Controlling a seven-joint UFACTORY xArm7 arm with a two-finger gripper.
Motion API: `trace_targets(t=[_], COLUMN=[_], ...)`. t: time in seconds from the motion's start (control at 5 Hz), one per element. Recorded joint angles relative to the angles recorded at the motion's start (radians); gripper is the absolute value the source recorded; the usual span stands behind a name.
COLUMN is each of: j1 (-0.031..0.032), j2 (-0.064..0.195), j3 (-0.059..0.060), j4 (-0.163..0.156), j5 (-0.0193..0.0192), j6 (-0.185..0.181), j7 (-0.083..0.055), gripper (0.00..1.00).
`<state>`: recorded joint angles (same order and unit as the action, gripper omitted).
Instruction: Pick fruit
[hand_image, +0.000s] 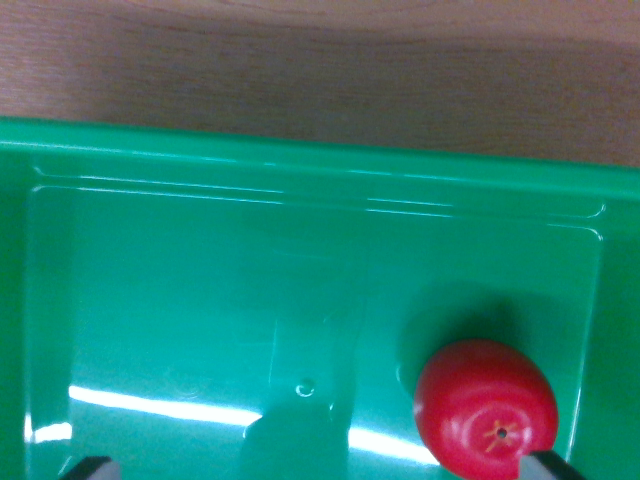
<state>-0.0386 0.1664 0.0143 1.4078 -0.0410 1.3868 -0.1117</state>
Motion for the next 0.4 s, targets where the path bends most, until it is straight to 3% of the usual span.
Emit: trace_targets(t=[0.2, 0.4], j1=[0.0000, -0.0115], j2=[0.000, 0.024], j3=[0.000, -0.010], j4=[0.000, -0.034], j5=[0.0000, -0.0043], j6=[0.000, -0.046], j7=[0.000, -0.014], gripper=[0.00, 0.00])
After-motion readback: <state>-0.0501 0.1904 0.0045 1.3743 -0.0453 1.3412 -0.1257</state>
